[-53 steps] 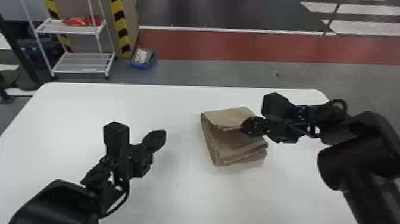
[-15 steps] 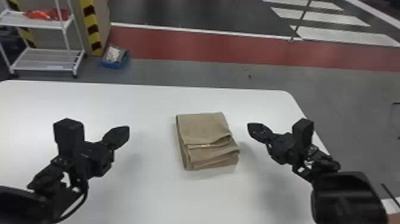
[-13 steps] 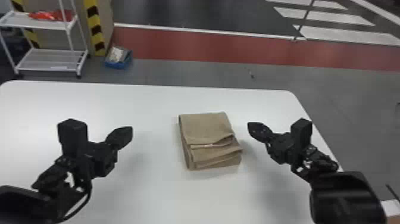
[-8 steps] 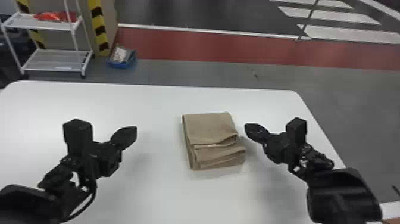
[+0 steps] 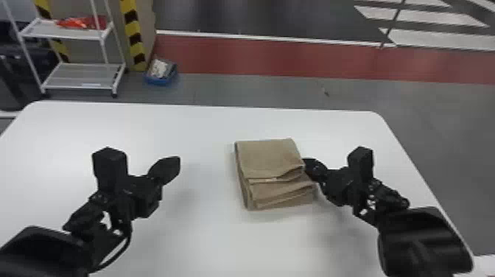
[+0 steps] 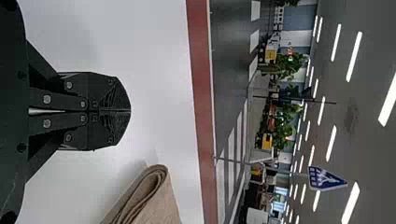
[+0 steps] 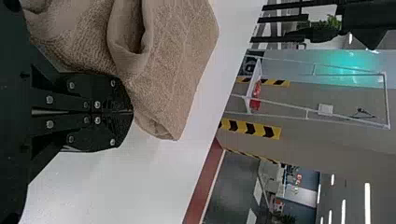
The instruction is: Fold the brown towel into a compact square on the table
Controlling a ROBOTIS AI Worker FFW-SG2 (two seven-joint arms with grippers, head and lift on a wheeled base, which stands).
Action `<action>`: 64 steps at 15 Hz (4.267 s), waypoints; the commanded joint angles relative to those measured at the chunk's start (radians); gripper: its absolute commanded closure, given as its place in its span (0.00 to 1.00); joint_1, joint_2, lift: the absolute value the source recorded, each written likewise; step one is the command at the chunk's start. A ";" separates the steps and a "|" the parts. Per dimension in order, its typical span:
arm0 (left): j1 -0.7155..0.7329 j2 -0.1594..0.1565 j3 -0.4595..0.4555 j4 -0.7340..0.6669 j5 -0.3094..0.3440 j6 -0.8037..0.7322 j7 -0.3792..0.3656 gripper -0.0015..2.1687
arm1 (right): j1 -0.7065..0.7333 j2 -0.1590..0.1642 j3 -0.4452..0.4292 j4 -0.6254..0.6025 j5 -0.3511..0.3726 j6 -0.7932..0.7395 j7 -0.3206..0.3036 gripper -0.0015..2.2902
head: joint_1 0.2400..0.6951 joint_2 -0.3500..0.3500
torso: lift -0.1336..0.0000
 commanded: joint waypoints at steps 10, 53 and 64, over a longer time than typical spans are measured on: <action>0.003 0.000 0.003 0.000 0.000 -0.012 0.003 0.71 | 0.043 0.040 0.078 -0.127 -0.020 0.092 0.002 0.88 | 1.00 0.43 | 0.07; 0.135 -0.052 0.187 -0.116 -0.101 -0.328 0.351 0.03 | 0.425 0.067 -0.020 -0.721 -0.350 0.113 -0.487 0.03 | 1.00 0.54 | 0.07; 0.153 -0.051 0.177 -0.139 -0.100 -0.328 0.353 0.04 | 0.451 0.064 -0.050 -0.782 -0.313 0.159 -0.495 0.03 | 1.00 0.53 | 0.07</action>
